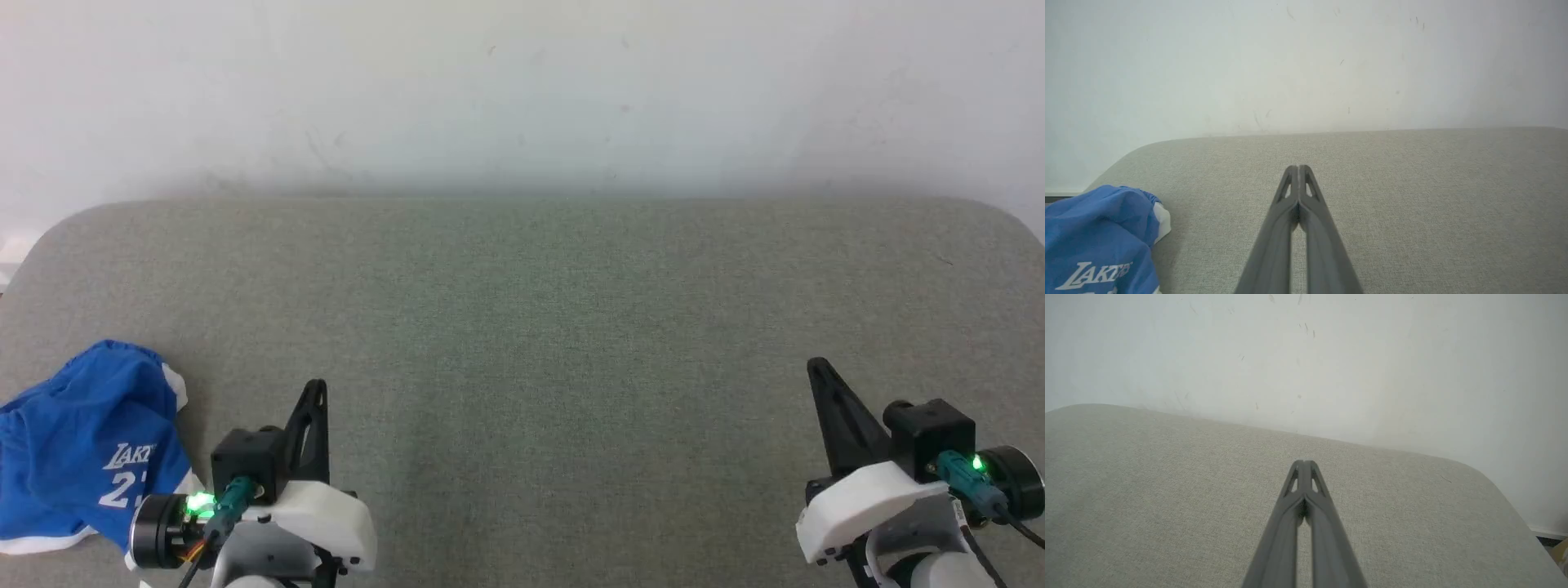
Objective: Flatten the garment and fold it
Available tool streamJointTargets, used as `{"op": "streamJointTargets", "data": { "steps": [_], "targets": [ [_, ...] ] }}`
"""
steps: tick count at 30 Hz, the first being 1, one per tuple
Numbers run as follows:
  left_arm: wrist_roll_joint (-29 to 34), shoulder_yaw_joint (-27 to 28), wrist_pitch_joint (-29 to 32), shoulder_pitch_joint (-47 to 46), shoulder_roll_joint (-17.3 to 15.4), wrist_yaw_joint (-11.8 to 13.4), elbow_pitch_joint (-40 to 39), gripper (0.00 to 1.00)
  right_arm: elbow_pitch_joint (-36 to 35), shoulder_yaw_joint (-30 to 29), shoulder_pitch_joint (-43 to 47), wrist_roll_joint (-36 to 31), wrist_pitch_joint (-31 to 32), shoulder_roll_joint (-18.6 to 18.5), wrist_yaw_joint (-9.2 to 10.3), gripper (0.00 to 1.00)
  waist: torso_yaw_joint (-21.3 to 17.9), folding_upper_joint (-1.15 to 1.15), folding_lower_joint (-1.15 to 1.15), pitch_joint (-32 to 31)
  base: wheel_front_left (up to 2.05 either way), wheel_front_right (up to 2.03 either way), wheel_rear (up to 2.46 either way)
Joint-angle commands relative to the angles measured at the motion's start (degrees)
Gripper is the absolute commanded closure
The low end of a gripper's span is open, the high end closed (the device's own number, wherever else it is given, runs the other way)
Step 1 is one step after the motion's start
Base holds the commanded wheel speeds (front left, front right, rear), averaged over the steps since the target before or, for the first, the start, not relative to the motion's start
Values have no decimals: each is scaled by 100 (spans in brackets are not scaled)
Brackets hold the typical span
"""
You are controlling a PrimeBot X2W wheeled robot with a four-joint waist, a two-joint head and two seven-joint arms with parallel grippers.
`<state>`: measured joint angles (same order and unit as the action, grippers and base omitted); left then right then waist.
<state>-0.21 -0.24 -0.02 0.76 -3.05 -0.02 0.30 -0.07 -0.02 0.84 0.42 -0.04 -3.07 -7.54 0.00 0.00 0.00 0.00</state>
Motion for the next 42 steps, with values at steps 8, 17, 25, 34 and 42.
{"op": "streamJointTargets", "data": {
  "steps": [8, 17, 25, 34, 42],
  "targets": [
    [21, 24, 2, -76, 17, 2, -30, 100, 7, 2, -84, -42, 4, 19, 5, 100, 0, 0, 0, 0, 0, 0, 0],
    [21, 24, 2, -76, 17, 2, -30, 100, 7, 2, -84, -42, 4, 19, 5, 100, 0, 0, 0, 0, 0, 0, 0],
    [-21, -28, -43, -11, 1, -17, 31, 0, 24, -8, 0, 29, -35, -2, 0, 0, -3, 0, 0, 1, 0, 0, 0],
    [-120, -67, -152, -55, 2, -46, 94, 0, 108, -38, -26, 82, -142, 0, 1, 0, 1, 0, 0, 9, 0, 0, 0],
    [-178, -102, -247, -108, 3, -78, 143, 0, 169, -84, -43, 135, -243, 1, 1, 0, 69, 0, 0, 27, 0, 0, 0]
  ]
}}
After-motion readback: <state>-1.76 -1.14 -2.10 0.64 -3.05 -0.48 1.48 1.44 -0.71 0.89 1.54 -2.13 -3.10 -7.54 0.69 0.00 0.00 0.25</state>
